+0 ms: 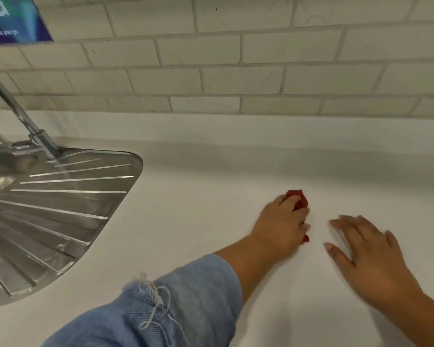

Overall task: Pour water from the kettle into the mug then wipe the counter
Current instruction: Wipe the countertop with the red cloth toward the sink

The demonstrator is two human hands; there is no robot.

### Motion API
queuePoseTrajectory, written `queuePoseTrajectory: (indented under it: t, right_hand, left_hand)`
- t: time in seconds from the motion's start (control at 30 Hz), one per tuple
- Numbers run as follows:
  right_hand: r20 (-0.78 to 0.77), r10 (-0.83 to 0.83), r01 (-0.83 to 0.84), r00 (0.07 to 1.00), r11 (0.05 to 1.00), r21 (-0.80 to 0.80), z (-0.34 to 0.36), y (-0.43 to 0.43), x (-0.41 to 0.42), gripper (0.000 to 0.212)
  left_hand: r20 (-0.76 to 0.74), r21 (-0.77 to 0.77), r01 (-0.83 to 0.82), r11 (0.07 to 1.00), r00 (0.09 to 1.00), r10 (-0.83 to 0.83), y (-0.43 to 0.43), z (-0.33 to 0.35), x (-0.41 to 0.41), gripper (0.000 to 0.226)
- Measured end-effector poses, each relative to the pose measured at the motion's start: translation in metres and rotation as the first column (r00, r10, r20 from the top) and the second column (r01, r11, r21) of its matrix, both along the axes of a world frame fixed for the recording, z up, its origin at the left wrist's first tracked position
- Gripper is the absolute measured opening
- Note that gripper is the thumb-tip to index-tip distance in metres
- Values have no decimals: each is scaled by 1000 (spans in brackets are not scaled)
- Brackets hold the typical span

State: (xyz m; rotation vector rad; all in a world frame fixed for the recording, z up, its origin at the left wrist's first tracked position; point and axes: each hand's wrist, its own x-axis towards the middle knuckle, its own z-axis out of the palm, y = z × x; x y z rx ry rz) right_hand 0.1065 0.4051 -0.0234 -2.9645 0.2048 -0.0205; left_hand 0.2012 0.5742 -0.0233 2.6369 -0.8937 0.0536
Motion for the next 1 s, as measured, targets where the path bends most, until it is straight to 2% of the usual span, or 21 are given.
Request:
queuePoseTrajectory:
  t: [0.1, 0.17, 0.33, 0.43, 0.47, 0.57, 0.6, 0.63, 0.7, 0.77, 0.8, 0.87, 0.9, 1.0]
  right_hand:
    - [7, 17, -17, 1000, 999, 29, -4, -2, 0, 61]
    - [13, 24, -24, 1000, 999, 48, -4, -3, 0, 61]
    - [23, 27, -28, 999, 998, 56, 0, 0, 0, 60]
    - [37, 24, -26, 999, 998, 50, 2, 1, 0, 61]
    - [47, 22, -25, 999, 998, 50, 2, 2, 0, 60]
    - [49, 13, -15, 999, 999, 42, 0, 2, -1, 56]
    - [45, 11, -13, 999, 999, 38, -1, 2, 0, 53]
    - [45, 7, -9, 999, 999, 34, -2, 2, 1, 52]
    - [54, 4, -5, 999, 1000, 19, -3, 1, 2, 52]
    - [58, 6, -7, 998, 1000, 20, -4, 1, 2, 56]
    - [62, 8, -10, 998, 1000, 27, -4, 0, 1, 58]
    - [63, 16, -18, 998, 999, 40, -4, -1, 2, 60]
    - [56, 19, -21, 998, 999, 41, -4, -2, 2, 59]
    - [43, 19, -21, 999, 999, 44, -5, -3, 1, 52]
  left_hand:
    - [64, 24, -94, 995, 994, 92, 14, -3, 51, 43]
    - [63, -7, -237, 971, 969, 237, 45, -3, 87, 43]
    - [16, -150, -554, 819, 827, 562, 165, -6, 126, 38]
    - [33, -20, -641, 768, 767, 641, 243, -6, 126, 38]
    - [35, 25, -687, 726, 727, 686, 265, -5, 124, 39]
    - [36, 151, -843, 516, 526, 850, 297, 9, 110, 39]
    - [68, 149, -858, 491, 505, 861, 291, 16, 105, 37]
    - [89, 95, -846, 525, 532, 842, 277, 21, 98, 35]
    - [96, -29, -723, 690, 685, 722, 233, 27, 79, 34]
    - [77, -58, -547, 835, 832, 550, 184, 20, 54, 34]
    - [77, -29, -472, 881, 878, 473, 163, 10, 40, 36]
    - [108, 3, -399, 917, 912, 397, 144, -7, 21, 39]
    - [122, -21, -410, 912, 904, 410, 151, -11, 16, 39]
    - [114, -44, -577, 815, 808, 578, 212, -8, 14, 33]
